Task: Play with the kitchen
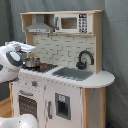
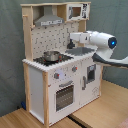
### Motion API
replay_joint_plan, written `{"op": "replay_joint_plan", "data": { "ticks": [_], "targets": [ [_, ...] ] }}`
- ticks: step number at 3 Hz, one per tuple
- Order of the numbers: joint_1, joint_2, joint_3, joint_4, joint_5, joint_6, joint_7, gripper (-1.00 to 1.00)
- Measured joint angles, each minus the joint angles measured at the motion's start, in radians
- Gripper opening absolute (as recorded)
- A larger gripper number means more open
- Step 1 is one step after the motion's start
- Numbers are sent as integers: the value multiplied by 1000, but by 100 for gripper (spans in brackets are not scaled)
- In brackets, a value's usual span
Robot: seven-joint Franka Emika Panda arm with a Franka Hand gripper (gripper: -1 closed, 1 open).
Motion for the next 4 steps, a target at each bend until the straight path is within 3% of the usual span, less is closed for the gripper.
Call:
{"op": "replay_joint_plan", "data": {
  "ticks": [2, 4],
  "targets": [
    [1, -71, 112, -30, 0, 15, 163, 100],
    [27, -180, 206, -100, 1, 55, 343, 100]
  ]
}}
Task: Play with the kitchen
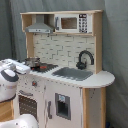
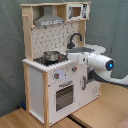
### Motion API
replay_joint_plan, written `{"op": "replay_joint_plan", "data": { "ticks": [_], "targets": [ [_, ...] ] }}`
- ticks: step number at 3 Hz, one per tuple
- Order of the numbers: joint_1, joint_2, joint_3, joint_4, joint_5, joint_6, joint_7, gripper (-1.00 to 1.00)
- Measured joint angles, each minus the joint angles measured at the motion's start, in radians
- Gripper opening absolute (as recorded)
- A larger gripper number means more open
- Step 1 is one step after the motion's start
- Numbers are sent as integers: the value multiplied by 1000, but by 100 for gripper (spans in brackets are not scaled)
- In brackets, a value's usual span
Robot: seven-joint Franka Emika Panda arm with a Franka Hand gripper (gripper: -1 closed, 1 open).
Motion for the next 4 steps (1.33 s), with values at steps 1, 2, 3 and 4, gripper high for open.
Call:
{"op": "replay_joint_plan", "data": {
  "ticks": [1, 2, 3, 4],
  "targets": [
    [38, -54, 31, -62, 0, 16, 88, 100],
    [93, -97, 55, -131, 1, 18, 156, 100],
    [152, -109, 80, -202, 1, 18, 203, 100],
    [201, -105, 107, -271, 1, 16, 258, 100]
  ]
}}
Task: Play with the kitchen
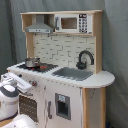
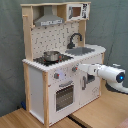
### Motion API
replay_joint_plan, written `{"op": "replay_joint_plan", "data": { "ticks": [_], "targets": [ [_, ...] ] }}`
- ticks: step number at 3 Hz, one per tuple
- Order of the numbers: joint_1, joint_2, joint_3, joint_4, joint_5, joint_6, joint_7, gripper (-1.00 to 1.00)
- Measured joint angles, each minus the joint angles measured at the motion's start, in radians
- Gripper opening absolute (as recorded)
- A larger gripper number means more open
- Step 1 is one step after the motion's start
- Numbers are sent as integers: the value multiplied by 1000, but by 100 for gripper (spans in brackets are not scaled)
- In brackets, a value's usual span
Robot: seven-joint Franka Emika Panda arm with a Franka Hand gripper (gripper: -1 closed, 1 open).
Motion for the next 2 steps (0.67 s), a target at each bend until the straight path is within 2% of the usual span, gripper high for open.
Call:
{"op": "replay_joint_plan", "data": {
  "ticks": [1, 2],
  "targets": [
    [33, 6, 44, -55, 0, 0, 77, 100],
    [42, 6, 103, -81, 0, -2, 177, 100]
  ]
}}
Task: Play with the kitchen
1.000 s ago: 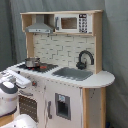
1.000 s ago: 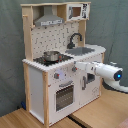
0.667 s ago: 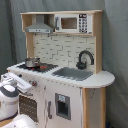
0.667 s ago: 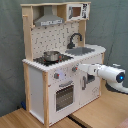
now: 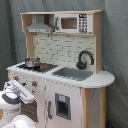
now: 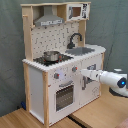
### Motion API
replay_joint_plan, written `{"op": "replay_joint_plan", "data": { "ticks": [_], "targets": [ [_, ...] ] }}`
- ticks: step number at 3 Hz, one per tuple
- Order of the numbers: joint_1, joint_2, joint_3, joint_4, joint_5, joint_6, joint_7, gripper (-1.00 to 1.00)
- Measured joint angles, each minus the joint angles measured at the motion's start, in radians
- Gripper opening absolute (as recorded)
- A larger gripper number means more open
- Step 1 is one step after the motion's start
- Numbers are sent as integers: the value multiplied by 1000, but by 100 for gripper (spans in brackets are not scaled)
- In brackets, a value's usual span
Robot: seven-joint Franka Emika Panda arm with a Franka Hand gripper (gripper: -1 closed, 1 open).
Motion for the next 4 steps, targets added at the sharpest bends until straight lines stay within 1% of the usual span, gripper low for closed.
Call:
{"op": "replay_joint_plan", "data": {
  "ticks": [1, 2, 3, 4],
  "targets": [
    [-18, 0, 37, 0, 0, -2, 96, 100],
    [-94, 16, 26, 6, 0, 74, 107, 100],
    [-143, 17, 1, 8, 0, 158, 75, 100],
    [-191, 27, -13, 16, 0, 242, 43, 100]
  ]
}}
